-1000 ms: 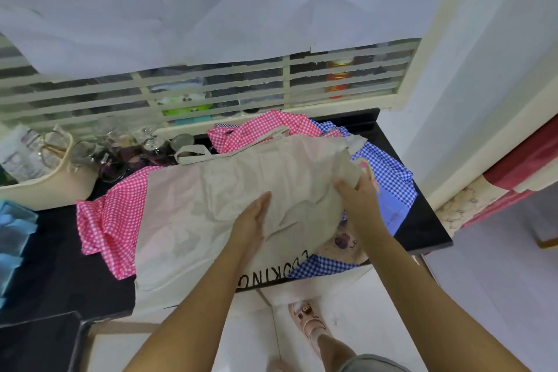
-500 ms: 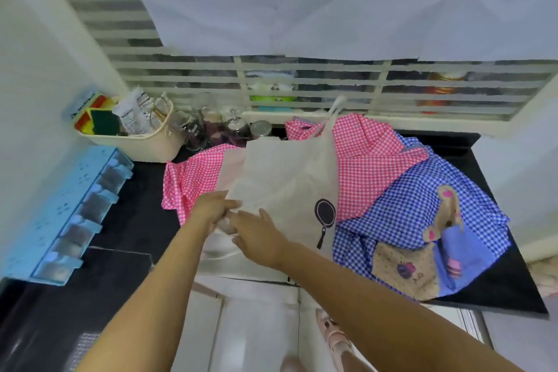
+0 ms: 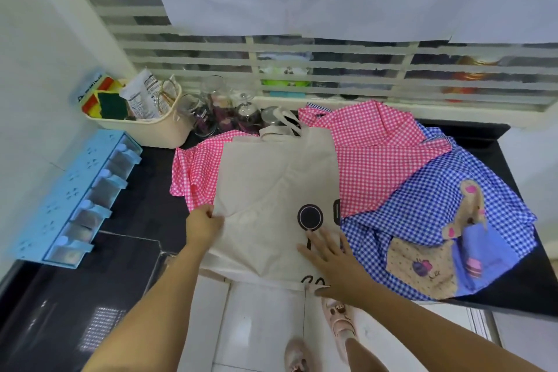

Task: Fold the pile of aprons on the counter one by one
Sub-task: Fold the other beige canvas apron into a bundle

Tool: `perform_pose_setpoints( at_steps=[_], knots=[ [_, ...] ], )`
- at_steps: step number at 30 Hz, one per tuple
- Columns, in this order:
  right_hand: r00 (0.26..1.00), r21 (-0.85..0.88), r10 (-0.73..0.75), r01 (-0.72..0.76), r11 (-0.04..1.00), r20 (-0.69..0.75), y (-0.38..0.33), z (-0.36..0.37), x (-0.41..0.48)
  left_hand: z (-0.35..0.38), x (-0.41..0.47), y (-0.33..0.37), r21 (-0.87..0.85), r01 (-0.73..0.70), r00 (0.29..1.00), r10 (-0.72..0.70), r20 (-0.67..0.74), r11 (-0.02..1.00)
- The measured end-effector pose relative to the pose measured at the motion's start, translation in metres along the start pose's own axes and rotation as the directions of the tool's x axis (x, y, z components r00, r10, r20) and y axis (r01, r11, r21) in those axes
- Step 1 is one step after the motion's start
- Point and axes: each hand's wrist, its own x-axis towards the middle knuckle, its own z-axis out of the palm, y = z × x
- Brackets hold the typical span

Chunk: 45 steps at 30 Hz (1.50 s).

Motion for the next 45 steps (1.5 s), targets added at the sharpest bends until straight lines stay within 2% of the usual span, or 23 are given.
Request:
perform_pose_setpoints(
  at_steps=[5, 8, 9, 10, 11, 12, 14, 15, 17, 20, 21, 23, 26, 29, 30, 31, 33, 35, 38, 40, 42, 44, 45],
  knots=[
    [0.998, 0.101, 0.049, -0.046, 0.994, -0.027, -0.004, 0.007, -0.003, -0.002, 0.010, 0.003, 0.041, -0.059, 0.998, 0.060, -0.013, 0.997],
    [0.998, 0.154, -0.023, 0.032, 0.988, -0.062, -0.011, 0.007, -0.007, -0.009, 0.009, 0.001, 0.066, -0.087, 0.992, 0.093, -0.089, 0.994],
    [0.997, 0.165, -0.031, 0.042, 0.985, -0.067, -0.010, 0.005, -0.010, -0.011, 0.004, 0.003, 0.100, -0.154, 0.979, 0.166, -0.121, 0.983],
    [0.998, 0.200, -0.024, 0.037, 0.979, -0.066, -0.009, 0.001, -0.012, -0.012, -0.004, 0.004, 0.141, -0.292, 0.942, 0.310, -0.129, 0.946],
    [0.995, 0.232, -0.024, 0.045, 0.972, -0.092, -0.008, -0.002, -0.014, -0.010, -0.016, 0.005, 0.178, -0.457, 0.877, 0.475, -0.069, 0.871],
    [0.994, 0.249, -0.014, 0.041, 0.968, -0.110, -0.009, -0.004, -0.014, -0.005, -0.031, 0.006, 0.196, -0.602, 0.794, 0.606, 0.046, 0.774],
    [0.993, 0.288, 0.037, -0.004, 0.958, -0.112, -0.009, -0.011, -0.013, 0.012, -0.059, 0.000, 0.178, -0.772, 0.631, 0.701, 0.332, 0.610],
    [0.990, 0.303, 0.073, -0.034, 0.952, -0.118, -0.009, -0.015, -0.013, 0.022, -0.070, -0.006, 0.174, -0.822, 0.558, 0.704, 0.439, 0.542],
    [0.980, 0.335, 0.129, -0.072, 0.940, -0.152, -0.011, -0.023, -0.013, 0.040, -0.075, -0.023, 0.223, -0.853, 0.510, 0.661, 0.550, 0.472],
    [0.986, 0.443, 0.083, -0.010, 0.896, -0.148, -0.013, -0.033, -0.017, 0.047, -0.073, -0.027, 0.382, -0.755, 0.646, 0.505, 0.573, 0.532],
    [0.991, 0.483, 0.052, 0.014, 0.876, -0.123, -0.011, -0.035, -0.020, 0.046, -0.074, -0.023, 0.438, -0.733, 0.670, 0.441, 0.597, 0.520],
    [0.998, 0.555, -0.044, 0.056, 0.830, -0.035, -0.004, -0.033, -0.030, 0.042, -0.079, -0.017, 0.498, -0.725, 0.664, 0.290, 0.690, 0.476],
    [0.982, 0.647, -0.174, 0.091, 0.757, 0.066, 0.013, -0.032, -0.045, 0.034, -0.089, -0.005, 0.525, -0.774, 0.611, 0.203, 0.765, 0.354],
    [0.988, 0.825, -0.124, -0.006, 0.566, 0.092, 0.029, -0.041, -0.043, 0.029, -0.097, 0.007, 0.527, -0.820, 0.564, 0.158, 0.811, 0.221],
    [0.987, 0.849, -0.117, -0.034, 0.527, 0.112, 0.032, -0.043, -0.038, 0.028, -0.100, 0.010, 0.511, -0.829, 0.550, 0.165, 0.819, 0.227],
    [0.985, 0.840, -0.120, -0.042, 0.541, 0.127, 0.035, -0.042, -0.032, 0.027, -0.102, 0.014, 0.492, -0.827, 0.542, 0.155, 0.826, 0.272],
    [0.977, 0.778, -0.136, -0.042, 0.626, 0.163, 0.040, -0.037, -0.022, 0.023, -0.102, 0.020, 0.470, -0.772, 0.547, 0.071, 0.834, 0.428],
    [0.973, 0.787, -0.129, -0.073, 0.612, 0.190, 0.045, -0.034, -0.015, 0.017, -0.100, 0.033, 0.449, -0.708, 0.513, -0.039, 0.857, 0.545],
    [0.959, 0.911, -0.072, -0.234, 0.338, 0.274, 0.054, -0.040, -0.010, 0.006, -0.092, 0.066, 0.449, -0.652, 0.445, -0.171, 0.879, 0.611],
    [0.954, 0.931, -0.065, -0.270, 0.244, 0.294, 0.066, -0.044, -0.008, 0.001, -0.084, 0.090, 0.468, -0.616, 0.427, -0.231, 0.874, 0.633],
    [0.956, 0.961, -0.101, -0.270, 0.061, 0.275, 0.076, -0.049, -0.007, 0.000, -0.071, 0.106, 0.474, -0.598, 0.440, -0.230, 0.868, 0.646],
    [0.945, 0.942, -0.167, -0.305, -0.136, 0.282, 0.086, -0.055, -0.007, 0.002, -0.054, 0.116, 0.483, -0.575, 0.496, -0.188, 0.848, 0.661],
    [0.937, 0.928, -0.201, -0.323, -0.185, 0.286, 0.088, -0.057, -0.007, 0.003, -0.047, 0.118, 0.486, -0.548, 0.532, -0.164, 0.831, 0.681]
  ],
)
